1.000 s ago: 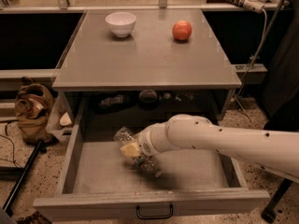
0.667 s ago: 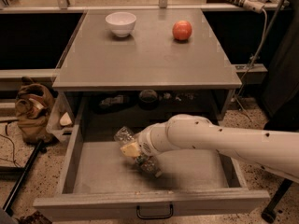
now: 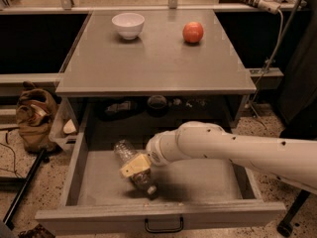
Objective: Place water bottle into top drawer
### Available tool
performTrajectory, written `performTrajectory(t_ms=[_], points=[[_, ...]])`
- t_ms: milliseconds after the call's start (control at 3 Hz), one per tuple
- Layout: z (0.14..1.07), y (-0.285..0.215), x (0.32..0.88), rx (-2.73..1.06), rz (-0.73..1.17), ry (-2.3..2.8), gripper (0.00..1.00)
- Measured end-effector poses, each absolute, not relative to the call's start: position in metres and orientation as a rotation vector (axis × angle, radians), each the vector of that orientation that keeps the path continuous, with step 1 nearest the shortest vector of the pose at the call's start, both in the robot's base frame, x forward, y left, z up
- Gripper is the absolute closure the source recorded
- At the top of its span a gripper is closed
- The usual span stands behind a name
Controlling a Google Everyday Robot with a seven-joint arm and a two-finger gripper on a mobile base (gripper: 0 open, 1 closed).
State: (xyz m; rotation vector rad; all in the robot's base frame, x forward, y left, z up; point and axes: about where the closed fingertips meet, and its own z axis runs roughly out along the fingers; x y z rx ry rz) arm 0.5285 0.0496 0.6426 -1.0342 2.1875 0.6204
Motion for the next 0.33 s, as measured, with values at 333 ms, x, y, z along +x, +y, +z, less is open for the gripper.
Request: performTrajectory(t_ms=[333], points=[[0.6426,0.0496,0.5285,-1.034,0.620,2.187,0.00]])
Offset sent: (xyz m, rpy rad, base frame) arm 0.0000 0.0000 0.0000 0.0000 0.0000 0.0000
